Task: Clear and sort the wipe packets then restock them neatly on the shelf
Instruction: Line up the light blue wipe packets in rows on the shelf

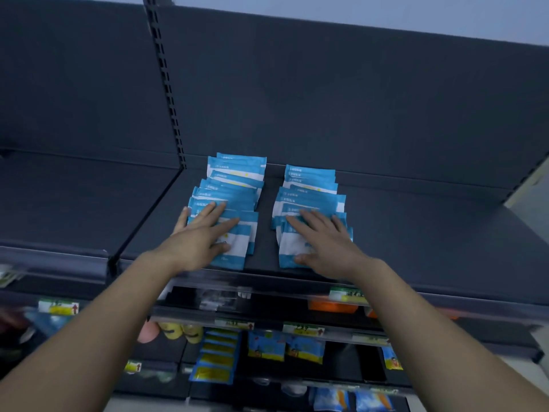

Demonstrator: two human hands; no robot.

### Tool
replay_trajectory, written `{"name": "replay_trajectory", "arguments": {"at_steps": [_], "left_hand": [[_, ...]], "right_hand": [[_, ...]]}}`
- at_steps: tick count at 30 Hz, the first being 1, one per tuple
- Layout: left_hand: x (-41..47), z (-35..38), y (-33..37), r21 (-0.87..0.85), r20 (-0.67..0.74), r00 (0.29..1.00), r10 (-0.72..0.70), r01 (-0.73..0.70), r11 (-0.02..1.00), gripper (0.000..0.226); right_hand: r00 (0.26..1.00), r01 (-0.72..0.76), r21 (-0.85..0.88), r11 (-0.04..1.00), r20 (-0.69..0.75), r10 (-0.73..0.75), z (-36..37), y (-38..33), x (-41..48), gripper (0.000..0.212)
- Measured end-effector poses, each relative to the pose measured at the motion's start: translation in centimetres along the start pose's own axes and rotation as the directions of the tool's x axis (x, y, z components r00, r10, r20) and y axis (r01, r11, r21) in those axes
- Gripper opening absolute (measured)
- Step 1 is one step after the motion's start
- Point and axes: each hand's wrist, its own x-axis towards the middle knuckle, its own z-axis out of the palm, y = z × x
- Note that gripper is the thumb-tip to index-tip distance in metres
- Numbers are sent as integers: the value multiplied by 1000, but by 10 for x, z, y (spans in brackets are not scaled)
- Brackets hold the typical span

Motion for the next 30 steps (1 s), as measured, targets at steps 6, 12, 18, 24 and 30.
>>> {"name": "replay_trajectory", "arguments": {"at_steps": [6,12,18,24,30], "left_hand": [[-4,1,9,45,-24,997,-73,74,996,58],[-10,-3,10,13,24,997,-75,74,997,61],[-41,-9,7,-7,-98,983,-157,157,988,59],[-111,-17,-17,48,-234,913,-334,355,934,55],[-212,-23,-69,178,-273,802,-532,585,791,55]], "right_hand": [[1000,-24,32,999,16,24,8,-5,11,70],[996,-83,37,996,-27,84,25,-12,4,69],[980,-52,108,993,-187,72,13,-40,6,68],[959,154,112,982,-256,-122,5,-118,21,65],[893,382,8,924,-260,-366,19,-221,31,57]]}}
